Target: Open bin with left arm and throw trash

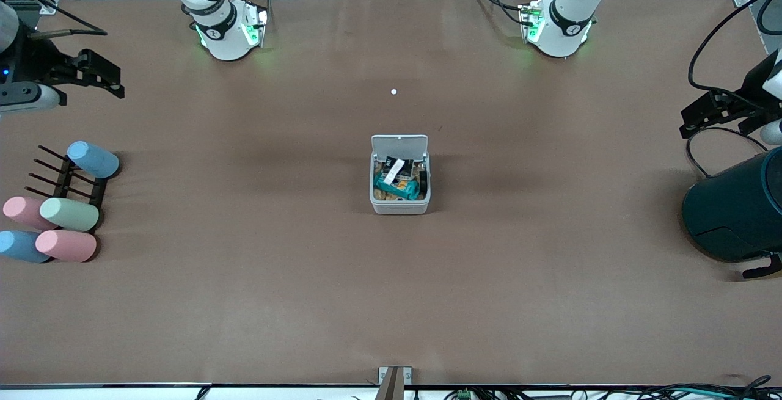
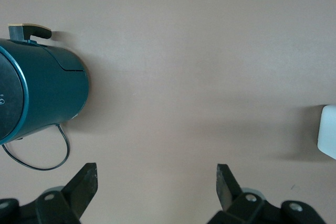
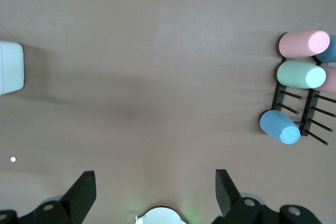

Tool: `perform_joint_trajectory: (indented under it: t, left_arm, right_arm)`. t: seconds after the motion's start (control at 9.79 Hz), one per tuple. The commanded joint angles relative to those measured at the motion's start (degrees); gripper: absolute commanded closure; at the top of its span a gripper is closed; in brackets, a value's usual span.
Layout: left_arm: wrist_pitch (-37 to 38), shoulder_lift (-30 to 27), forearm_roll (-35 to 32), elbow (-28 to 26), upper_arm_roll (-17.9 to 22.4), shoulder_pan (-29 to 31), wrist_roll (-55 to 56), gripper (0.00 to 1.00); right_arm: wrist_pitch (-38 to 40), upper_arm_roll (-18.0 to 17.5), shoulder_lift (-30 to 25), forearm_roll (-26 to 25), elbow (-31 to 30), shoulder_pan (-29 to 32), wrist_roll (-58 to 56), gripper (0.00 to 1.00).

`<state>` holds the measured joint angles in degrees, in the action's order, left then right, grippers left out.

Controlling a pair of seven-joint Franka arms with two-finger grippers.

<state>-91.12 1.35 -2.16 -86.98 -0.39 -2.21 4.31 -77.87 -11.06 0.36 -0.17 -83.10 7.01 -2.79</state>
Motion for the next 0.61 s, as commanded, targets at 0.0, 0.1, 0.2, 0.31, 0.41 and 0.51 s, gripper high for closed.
perform_joint_trajectory:
  t: [0.0,0.1,0.2,0.31,0.41,0.51]
  left_arm:
    - [1.0,0.5,0.8,1.5,0.0,0.3,-0.8,0.0]
    - [1.0,0.4,0.8,1.5,0.0,0.3,-1.0,0.0]
    - [1.0,0.5,0.8,1.5,0.0,0.3,-1.0,0.0]
    - [1.0,0.5,0.8,1.5,0.0,0.3,-1.0,0.0]
    - [1.0,0.4,0.8,1.5,0.0,0.4,-1.1,0.0]
    - [1.0,0.5,0.8,1.5,0.0,0.4,-1.1,0.0]
  right_arm:
    - [0.1,11.3,0.5,0.2,1.0,-9.1,-0.8,0.0]
    - [0.2,11.5,0.5,0.2,0.9,-9.3,-0.9,0.0]
    - [0.3,11.7,0.4,0.2,0.8,-9.8,-0.9,0.0]
    - [0.3,11.8,0.4,0.1,0.7,-10.8,-0.8,0.0]
    - [0.3,12.8,0.4,0.1,0.6,-11.7,-0.7,0.0]
    - [0.3,13.3,0.4,0.1,0.7,-11.9,-0.7,0.0]
